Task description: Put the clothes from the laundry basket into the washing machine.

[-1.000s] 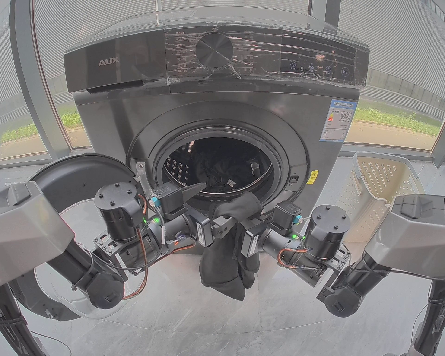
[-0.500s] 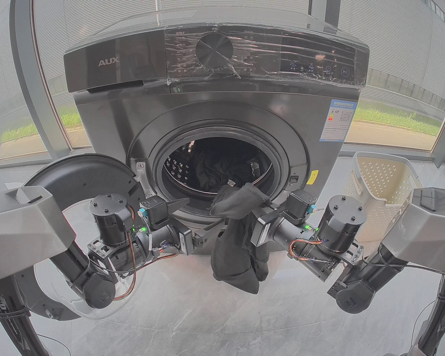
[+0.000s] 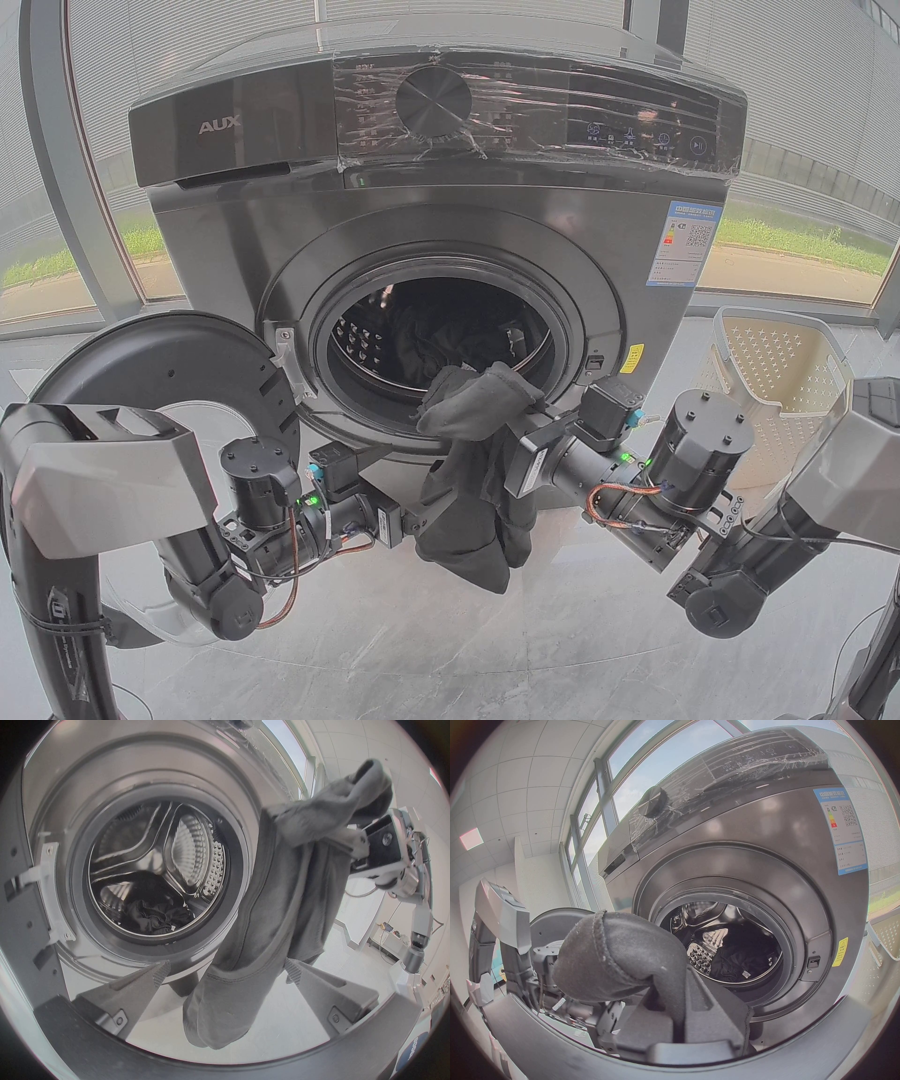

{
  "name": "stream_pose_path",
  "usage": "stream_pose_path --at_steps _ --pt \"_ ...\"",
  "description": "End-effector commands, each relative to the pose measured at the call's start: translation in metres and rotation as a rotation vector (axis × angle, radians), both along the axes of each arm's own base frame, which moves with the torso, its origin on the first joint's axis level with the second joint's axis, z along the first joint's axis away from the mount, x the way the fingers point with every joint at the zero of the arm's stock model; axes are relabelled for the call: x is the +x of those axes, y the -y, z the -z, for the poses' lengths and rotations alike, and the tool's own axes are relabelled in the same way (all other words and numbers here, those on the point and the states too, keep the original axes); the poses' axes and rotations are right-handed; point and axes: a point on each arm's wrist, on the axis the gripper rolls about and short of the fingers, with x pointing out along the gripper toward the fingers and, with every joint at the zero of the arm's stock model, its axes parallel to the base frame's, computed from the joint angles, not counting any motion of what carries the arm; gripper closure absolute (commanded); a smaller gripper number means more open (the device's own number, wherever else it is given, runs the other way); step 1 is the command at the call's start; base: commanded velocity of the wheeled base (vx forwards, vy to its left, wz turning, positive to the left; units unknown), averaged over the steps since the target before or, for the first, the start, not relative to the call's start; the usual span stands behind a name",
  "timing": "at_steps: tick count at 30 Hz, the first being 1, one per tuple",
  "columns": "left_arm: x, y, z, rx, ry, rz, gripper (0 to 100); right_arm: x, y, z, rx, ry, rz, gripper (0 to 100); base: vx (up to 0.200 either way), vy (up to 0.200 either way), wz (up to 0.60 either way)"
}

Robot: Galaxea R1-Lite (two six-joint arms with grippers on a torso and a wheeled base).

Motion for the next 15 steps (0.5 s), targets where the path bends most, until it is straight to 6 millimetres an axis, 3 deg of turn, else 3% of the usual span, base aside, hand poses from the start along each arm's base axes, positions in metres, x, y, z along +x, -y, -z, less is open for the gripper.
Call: stream_pose_path --at_steps 1,15 --pt "0.007 0.002 0.025 0.025 -0.046 -0.004 0 -0.004 0.0 -0.003 0.004 0.004 -0.009 100 0.0 0.0 0.0" --pt "0.027 0.01 0.037 0.012 -0.023 0.005 0 -0.013 -0.008 -0.001 0.002 -0.002 -0.041 100 0.0 0.0 0.0"
